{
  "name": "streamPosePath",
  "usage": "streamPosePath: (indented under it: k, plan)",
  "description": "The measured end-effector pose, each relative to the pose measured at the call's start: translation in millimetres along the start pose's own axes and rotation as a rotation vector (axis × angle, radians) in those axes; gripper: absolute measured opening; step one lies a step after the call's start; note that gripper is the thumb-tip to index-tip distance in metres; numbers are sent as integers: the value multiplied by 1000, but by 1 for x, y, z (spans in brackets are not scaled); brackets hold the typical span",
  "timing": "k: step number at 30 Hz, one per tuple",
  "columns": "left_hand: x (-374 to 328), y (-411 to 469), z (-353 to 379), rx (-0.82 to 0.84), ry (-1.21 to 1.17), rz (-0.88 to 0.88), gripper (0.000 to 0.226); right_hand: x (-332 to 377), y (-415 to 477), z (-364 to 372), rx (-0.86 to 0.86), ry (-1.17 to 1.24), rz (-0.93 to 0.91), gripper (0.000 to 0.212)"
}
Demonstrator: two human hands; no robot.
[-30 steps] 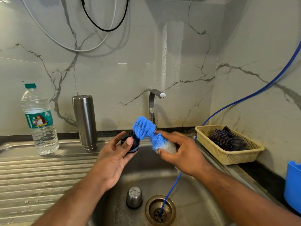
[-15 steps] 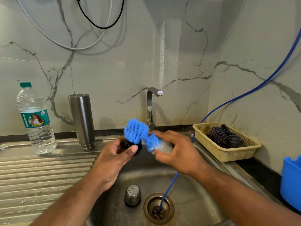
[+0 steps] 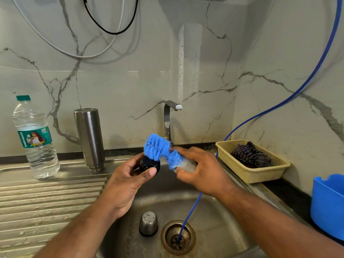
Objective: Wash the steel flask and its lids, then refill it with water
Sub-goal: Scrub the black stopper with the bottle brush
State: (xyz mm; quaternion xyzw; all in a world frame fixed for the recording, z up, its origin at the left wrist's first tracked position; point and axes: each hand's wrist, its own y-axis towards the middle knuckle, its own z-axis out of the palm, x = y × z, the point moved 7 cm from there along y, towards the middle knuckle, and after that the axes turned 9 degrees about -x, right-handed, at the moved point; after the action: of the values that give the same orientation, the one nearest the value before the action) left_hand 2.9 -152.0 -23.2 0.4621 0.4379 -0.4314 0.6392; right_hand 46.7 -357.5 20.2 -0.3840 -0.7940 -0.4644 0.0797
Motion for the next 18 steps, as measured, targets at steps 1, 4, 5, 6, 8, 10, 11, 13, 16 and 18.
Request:
streamPosePath:
  k: [1, 4, 5, 6, 8, 10, 11, 13, 16, 18]
  plan:
    - [0, 2, -1, -5, -2, 3, 84, -1, 1, -3, -20, -29, 19, 71]
    - [-3, 0, -1, -25, 25, 14, 96, 6, 1, -9, -37, -103, -36, 65]
    - [-2, -2, 0, -31, 39, 19, 95, 12, 1, -13, -40, -133, -69, 63]
    - [-2, -4, 3, -39, 62, 27, 93, 19, 2, -16, -48, -163, -102, 62]
    - [-2, -6, 9, -40, 121, 51, 79, 35, 5, -23, -70, -249, -175, 61]
    - [-2, -8, 16, -17, 122, 57, 61, 52, 10, -29, -90, -374, -248, 60]
    - [-3, -9, 19, -20, 108, 66, 56, 60, 15, -32, -81, -436, -264, 61]
    - [-5, -10, 23, -50, 77, 74, 50, 72, 26, -40, -30, -561, -263, 58]
    - [-9, -16, 31, -58, 8, 68, 37, 86, 40, -63, 111, -804, -238, 50]
    - [-11, -22, 38, -40, -12, 59, 31, 92, 43, -88, 175, -950, -249, 46]
